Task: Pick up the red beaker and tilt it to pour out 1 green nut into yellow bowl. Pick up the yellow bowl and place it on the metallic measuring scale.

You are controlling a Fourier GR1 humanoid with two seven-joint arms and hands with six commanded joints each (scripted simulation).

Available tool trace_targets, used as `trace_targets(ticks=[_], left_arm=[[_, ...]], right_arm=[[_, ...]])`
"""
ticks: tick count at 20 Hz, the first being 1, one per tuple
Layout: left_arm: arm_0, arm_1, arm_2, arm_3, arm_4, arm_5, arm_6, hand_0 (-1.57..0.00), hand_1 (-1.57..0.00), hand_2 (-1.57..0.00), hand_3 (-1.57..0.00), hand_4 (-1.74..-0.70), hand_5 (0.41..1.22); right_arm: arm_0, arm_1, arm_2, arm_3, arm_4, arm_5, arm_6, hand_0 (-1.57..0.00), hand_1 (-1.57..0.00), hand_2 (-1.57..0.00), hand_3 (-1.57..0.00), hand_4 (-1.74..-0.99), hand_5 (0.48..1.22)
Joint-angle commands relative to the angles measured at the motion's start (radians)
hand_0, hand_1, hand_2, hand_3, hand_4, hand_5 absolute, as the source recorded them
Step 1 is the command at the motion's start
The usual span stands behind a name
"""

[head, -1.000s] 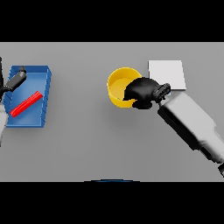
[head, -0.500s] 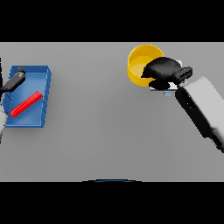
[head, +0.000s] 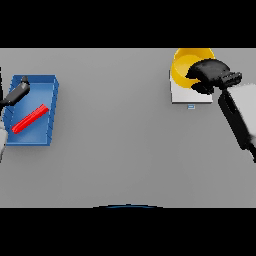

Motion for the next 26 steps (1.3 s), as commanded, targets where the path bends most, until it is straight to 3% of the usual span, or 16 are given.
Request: trace_targets(ticks=[1,6,9,13,15,17,18,20,22,26], left_arm=[[0.002,-0.001,0.001,0.002,0.000,0.000,0.008,0.00,0.00,0.00,0.00,-0.72,0.684],[-0.009,0.009,0.004,0.003,-0.002,-0.006,0.017,0.00,0.00,0.00,0.00,-0.72,0.679],[0.001,0.002,0.004,-0.001,0.000,0.002,0.009,0.00,0.00,0.00,0.00,-0.73,0.675],[-0.007,0.013,0.007,0.014,-0.003,-0.002,0.001,0.00,0.00,0.00,0.00,-0.72,0.669],[-0.013,0.006,-0.001,0.015,-0.008,-0.005,0.014,0.00,0.00,0.00,0.00,-0.72,0.667],[-0.015,0.001,-0.002,0.023,-0.012,0.002,0.018,0.00,0.00,0.00,0.00,-0.72,0.671],[-0.020,-0.003,-0.006,0.019,-0.014,0.003,0.015,0.00,0.00,0.00,0.00,-0.72,0.671],[-0.021,-0.003,-0.005,0.024,-0.007,-0.005,0.010,0.00,0.00,0.00,0.00,-0.72,0.668],[-0.014,-0.002,-0.005,0.023,-0.010,0.002,0.003,0.00,0.00,0.00,0.00,-0.72,0.666],[-0.036,-0.004,0.000,0.033,-0.005,-0.005,0.026,0.00,0.00,0.00,0.00,-0.72,0.663]], right_arm=[[0.000,-0.002,-0.004,0.038,0.008,-0.025,-0.019,-1.57,-1.57,-1.46,-1.26,-1.741,1.221],[-0.017,0.016,-0.025,0.156,0.018,-0.065,-0.031,-1.57,-1.57,-1.40,-1.35,-1.741,1.221],[-0.017,0.034,-0.034,0.205,0.018,-0.092,-0.057,-1.57,-1.57,-1.36,-1.34,-1.741,1.221],[-0.029,0.050,-0.043,0.251,0.016,-0.114,-0.099,-1.50,-1.57,-1.33,-1.46,-1.741,1.221],[-0.039,0.068,-0.043,0.270,0.023,-0.121,-0.085,-1.45,-1.50,-1.38,-1.39,-1.734,1.221],[-0.040,0.058,-0.052,0.274,0.020,-0.117,-0.105,-1.49,-1.48,-1.45,-1.10,-1.737,1.221],[-0.038,0.065,-0.054,0.268,0.021,-0.112,-0.084,-1.44,-1.34,-1.29,-0.99,-1.688,1.221],[-0.041,0.061,-0.054,0.259,0.025,-0.102,-0.078,-0.99,-0.88,-0.92,-0.80,-1.629,1.080],[-0.043,0.063,-0.035,0.261,0.042,-0.089,-0.070,-0.63,-0.56,-0.66,-0.66,-1.593,0.987],[-0.052,0.055,-0.018,0.262,0.056,-0.089,-0.120,-0.26,-0.23,-0.30,-0.46,-1.554,0.891]])
